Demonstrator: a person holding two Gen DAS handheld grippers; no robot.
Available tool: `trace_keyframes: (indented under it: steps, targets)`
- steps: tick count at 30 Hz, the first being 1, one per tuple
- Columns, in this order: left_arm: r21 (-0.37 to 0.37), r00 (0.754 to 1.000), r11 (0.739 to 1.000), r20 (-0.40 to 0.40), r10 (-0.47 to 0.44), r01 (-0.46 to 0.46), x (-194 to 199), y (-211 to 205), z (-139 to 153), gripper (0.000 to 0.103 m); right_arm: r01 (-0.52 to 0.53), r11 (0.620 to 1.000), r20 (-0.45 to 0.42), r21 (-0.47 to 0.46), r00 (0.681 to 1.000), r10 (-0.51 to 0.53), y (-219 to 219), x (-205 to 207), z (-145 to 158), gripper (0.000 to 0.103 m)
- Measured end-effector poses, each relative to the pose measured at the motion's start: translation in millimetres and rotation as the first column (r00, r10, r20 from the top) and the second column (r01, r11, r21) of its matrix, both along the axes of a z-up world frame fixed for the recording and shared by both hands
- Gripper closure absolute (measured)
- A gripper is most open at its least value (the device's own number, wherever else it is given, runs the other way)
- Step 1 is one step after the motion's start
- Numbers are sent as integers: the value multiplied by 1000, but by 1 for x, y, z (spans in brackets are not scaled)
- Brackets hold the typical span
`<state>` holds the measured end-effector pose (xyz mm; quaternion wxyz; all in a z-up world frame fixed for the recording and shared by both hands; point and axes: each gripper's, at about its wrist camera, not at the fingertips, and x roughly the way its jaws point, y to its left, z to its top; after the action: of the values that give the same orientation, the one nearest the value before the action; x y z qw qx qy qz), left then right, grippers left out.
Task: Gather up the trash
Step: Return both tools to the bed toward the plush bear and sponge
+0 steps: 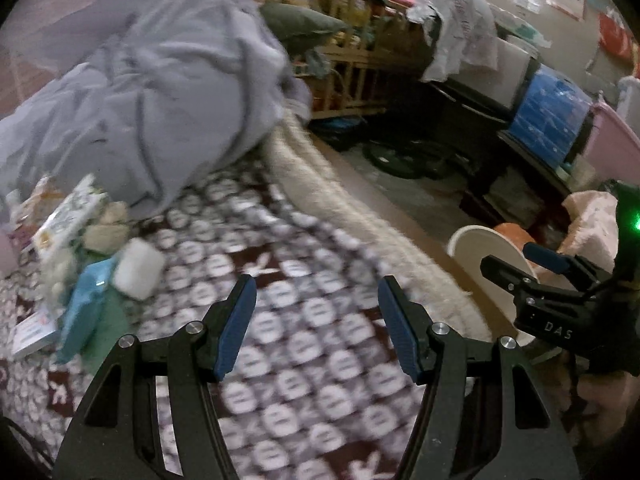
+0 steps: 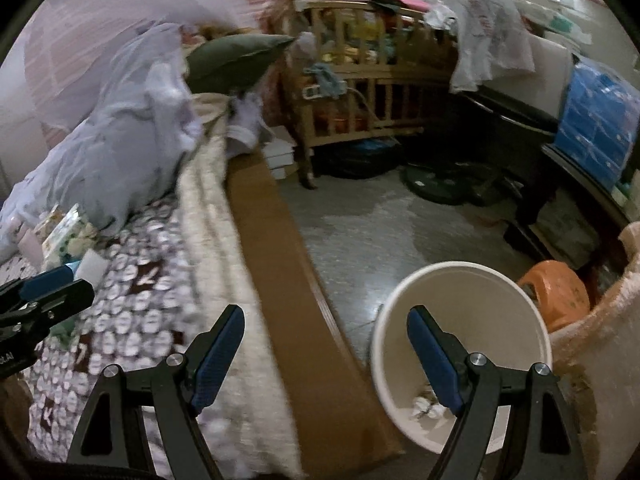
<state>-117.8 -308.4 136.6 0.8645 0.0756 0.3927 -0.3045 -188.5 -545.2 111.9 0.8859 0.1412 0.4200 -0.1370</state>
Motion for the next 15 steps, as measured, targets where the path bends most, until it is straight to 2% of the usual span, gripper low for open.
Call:
trace_keyframes:
  steps: [15]
  targets:
    - [-12,985,985,11,172,-172,15,100,3,41,-143,989,8,-49,990,144,89,45,18,22]
